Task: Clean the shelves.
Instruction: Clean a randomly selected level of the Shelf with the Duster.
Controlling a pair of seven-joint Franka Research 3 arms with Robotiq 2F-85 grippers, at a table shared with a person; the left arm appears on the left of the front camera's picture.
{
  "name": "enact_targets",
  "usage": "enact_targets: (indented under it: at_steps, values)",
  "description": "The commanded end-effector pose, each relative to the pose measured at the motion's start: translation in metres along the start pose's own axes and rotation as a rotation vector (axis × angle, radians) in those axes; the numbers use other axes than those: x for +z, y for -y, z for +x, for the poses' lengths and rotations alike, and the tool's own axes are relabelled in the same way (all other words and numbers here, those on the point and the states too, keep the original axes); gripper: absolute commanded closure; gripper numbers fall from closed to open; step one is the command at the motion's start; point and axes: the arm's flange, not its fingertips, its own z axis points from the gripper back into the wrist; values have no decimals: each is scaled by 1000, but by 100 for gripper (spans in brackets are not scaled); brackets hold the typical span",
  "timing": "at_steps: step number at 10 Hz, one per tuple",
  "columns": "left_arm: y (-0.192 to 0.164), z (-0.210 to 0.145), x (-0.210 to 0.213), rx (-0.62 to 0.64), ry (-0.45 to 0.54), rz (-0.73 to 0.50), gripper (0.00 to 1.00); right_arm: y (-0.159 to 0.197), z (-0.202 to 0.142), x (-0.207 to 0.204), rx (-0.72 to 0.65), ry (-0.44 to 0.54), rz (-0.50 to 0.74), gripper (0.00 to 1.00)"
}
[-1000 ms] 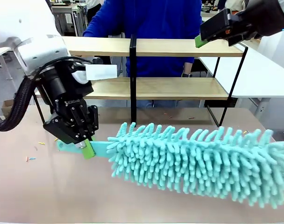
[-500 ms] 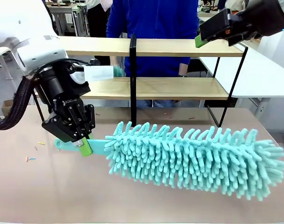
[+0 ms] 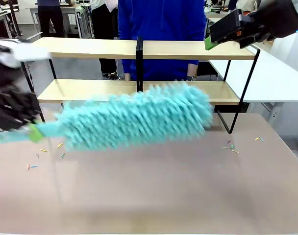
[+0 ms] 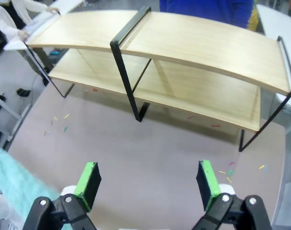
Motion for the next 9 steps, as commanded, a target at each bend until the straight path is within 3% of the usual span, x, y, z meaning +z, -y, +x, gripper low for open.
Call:
enact_targets:
  at_steps: [1,3,6,7,8,9]
  values:
    - [32,-65,75,274,300,292,87,0,1,0,-2,2,0,0]
    - [66,-136,150,661,594,510,87,0,1,0,-2,2,0,0]
    - [119,-220,218,1080,1100,576,87,0,1,0,-2,2,0,0]
    - [127,-230,227,1096,1237,615,87,0,1,0,-2,2,0,0]
    - [117,-234,227,1125,1303,613,87,0,1,0,-2,2,0,0]
    - [134,-245,224,882,730,423,87,0,1,0,-2,2,0,0]
